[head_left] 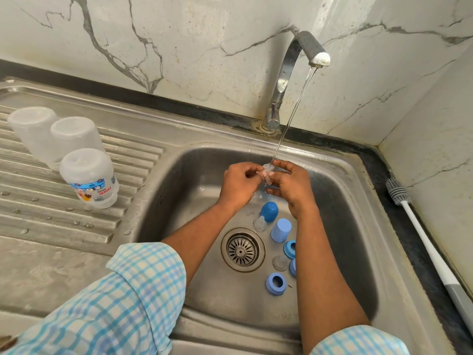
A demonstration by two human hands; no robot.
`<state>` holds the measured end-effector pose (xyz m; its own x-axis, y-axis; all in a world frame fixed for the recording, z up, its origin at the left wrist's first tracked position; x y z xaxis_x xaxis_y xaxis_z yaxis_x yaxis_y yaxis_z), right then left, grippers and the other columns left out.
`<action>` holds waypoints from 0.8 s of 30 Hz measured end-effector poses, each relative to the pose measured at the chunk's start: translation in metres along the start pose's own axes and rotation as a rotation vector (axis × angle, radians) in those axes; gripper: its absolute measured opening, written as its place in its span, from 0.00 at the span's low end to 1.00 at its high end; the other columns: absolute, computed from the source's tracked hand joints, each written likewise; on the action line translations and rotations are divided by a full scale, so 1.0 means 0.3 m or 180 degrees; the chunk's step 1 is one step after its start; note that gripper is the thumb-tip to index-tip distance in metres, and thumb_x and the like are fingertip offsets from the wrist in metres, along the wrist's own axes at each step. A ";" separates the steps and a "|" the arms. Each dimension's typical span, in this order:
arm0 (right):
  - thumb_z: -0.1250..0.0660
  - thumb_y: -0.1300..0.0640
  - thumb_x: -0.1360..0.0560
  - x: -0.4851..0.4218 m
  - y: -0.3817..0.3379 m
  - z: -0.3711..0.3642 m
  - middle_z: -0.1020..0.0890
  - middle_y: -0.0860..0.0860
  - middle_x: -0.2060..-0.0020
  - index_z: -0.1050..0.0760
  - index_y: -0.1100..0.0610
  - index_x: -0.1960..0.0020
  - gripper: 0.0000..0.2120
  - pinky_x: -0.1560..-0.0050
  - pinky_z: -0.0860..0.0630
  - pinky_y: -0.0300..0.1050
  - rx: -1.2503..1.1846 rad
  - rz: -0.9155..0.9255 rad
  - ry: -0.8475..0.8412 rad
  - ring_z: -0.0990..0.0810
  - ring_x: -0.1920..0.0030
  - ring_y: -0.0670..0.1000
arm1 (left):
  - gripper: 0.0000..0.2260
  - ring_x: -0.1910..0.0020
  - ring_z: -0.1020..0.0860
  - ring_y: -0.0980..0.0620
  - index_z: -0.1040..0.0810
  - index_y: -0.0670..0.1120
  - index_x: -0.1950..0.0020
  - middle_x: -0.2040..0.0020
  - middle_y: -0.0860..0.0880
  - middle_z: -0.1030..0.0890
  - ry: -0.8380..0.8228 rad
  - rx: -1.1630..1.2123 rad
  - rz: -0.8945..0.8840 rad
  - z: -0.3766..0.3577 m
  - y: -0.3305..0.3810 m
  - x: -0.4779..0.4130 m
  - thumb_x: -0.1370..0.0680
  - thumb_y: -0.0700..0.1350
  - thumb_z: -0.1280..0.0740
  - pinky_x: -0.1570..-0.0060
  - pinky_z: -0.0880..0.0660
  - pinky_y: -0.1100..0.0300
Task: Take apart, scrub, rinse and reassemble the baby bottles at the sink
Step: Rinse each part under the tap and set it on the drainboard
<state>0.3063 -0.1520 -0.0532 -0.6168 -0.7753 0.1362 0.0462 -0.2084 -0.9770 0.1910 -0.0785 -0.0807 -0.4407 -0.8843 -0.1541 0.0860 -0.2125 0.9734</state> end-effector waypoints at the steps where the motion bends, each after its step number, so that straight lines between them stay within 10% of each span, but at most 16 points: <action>1: 0.33 0.67 0.23 0.005 -0.005 0.000 0.16 0.54 0.49 0.24 0.57 0.37 0.16 0.55 0.17 0.44 -0.0009 0.0015 0.0001 0.16 0.51 0.53 | 0.06 0.58 0.16 0.51 0.16 0.42 0.47 0.56 0.46 0.15 -0.0028 0.0086 0.0230 0.003 -0.003 0.007 0.22 0.40 0.30 0.56 0.18 0.58; 11: 0.26 0.63 0.27 0.125 -0.063 -0.002 0.15 0.50 0.57 0.18 0.59 0.46 0.10 0.58 0.21 0.36 0.0625 0.0542 -0.0206 0.18 0.58 0.45 | 0.08 0.69 0.21 0.55 0.20 0.38 0.47 0.64 0.46 0.18 -0.0838 0.1411 0.2072 0.060 0.092 0.102 0.19 0.38 0.38 0.67 0.19 0.61; 24: 0.26 0.58 0.27 0.261 -0.092 0.008 0.15 0.55 0.58 0.17 0.62 0.51 0.08 0.55 0.22 0.46 0.1527 0.0870 0.0096 0.20 0.61 0.46 | 0.11 0.54 0.17 0.44 0.16 0.45 0.48 0.55 0.45 0.15 -0.1017 -0.1969 0.0357 0.233 0.074 0.244 0.21 0.51 0.33 0.54 0.21 0.54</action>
<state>0.2587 -0.2084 -0.0151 -0.5541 -0.8232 -0.1237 0.5564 -0.2556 -0.7906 0.0983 -0.1189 -0.0585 -0.6321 -0.7695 0.0911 0.5967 -0.4085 0.6907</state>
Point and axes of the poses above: each hand's wrist, its own x-axis away from the middle knuckle, its own z-axis out of the back of the hand, y = z × x, the point moved 4 cm from there along -x, towards the middle knuckle
